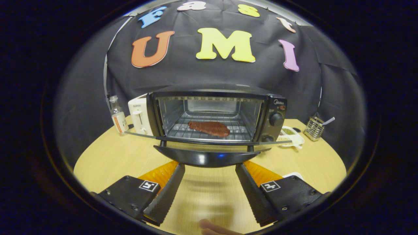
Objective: Open the toaster oven, put the food inside, and close the toaster oven door.
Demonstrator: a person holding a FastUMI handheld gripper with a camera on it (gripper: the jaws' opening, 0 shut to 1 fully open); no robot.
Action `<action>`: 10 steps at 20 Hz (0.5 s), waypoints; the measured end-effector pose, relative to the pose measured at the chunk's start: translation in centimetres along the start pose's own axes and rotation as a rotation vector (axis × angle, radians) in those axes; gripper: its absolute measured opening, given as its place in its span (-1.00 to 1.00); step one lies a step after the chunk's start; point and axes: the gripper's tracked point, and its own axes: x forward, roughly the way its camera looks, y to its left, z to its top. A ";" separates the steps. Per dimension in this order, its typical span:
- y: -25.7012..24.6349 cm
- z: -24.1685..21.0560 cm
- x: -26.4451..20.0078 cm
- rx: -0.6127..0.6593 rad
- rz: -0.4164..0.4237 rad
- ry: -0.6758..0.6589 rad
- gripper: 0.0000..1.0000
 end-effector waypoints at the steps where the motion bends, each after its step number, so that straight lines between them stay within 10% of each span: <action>1: 0.0 0.5 0.4 -0.001 0.004 -0.008 0.98; 10: -0.3 6.2 3.7 -0.017 0.020 -0.101 0.98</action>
